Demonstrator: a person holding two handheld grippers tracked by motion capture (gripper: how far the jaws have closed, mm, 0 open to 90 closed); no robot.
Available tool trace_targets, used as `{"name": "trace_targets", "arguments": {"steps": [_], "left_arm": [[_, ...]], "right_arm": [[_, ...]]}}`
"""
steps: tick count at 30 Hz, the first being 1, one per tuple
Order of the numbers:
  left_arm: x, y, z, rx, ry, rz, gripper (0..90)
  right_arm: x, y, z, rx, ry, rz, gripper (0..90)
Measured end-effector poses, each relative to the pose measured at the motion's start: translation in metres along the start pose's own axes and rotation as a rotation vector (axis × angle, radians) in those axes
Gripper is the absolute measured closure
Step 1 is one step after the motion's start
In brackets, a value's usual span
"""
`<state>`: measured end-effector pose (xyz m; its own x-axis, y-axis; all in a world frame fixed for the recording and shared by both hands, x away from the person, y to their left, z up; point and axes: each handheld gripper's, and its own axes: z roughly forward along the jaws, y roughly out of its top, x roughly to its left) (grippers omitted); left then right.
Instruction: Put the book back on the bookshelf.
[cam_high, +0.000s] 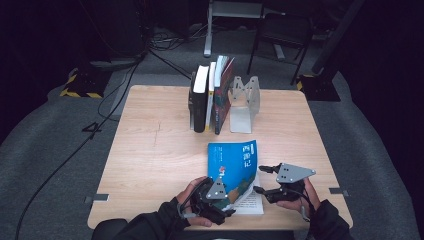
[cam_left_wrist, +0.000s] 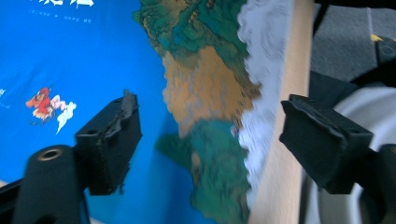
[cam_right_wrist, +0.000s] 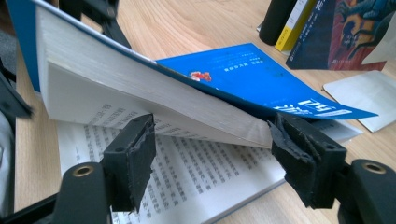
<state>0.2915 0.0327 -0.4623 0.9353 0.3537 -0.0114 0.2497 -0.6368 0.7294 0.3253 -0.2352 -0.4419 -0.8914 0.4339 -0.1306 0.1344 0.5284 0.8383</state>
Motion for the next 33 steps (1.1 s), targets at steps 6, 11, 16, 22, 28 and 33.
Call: {"name": "trace_targets", "arguments": {"steps": [6, 11, 16, 22, 28, 33], "left_arm": [[-0.003, 0.008, 0.016, 0.014, 0.067, -0.026, 21.6], [-0.003, 0.012, 0.026, -0.004, 0.114, -0.064, 23.7], [-0.004, 0.014, 0.027, -0.024, 0.126, -0.062, 33.6], [-0.004, 0.014, 0.018, -0.053, 0.100, 0.001, 57.0], [-0.002, 0.014, 0.011, -0.044, 0.080, 0.051, 67.3], [0.008, 0.007, 0.000, -0.029, 0.031, 0.100, 69.9]], "right_arm": [[0.000, 0.005, 0.002, -0.001, -0.004, -0.014, 30.9], [0.000, 0.006, 0.004, -0.004, -0.007, -0.014, 30.8], [0.000, 0.007, 0.004, -0.002, -0.010, -0.018, 30.4], [-0.003, 0.006, 0.004, -0.001, -0.022, -0.012, 30.5], [-0.006, 0.004, 0.004, -0.007, -0.022, -0.002, 31.1], [-0.012, 0.002, 0.007, 0.000, 0.014, -0.005, 30.2]]}}
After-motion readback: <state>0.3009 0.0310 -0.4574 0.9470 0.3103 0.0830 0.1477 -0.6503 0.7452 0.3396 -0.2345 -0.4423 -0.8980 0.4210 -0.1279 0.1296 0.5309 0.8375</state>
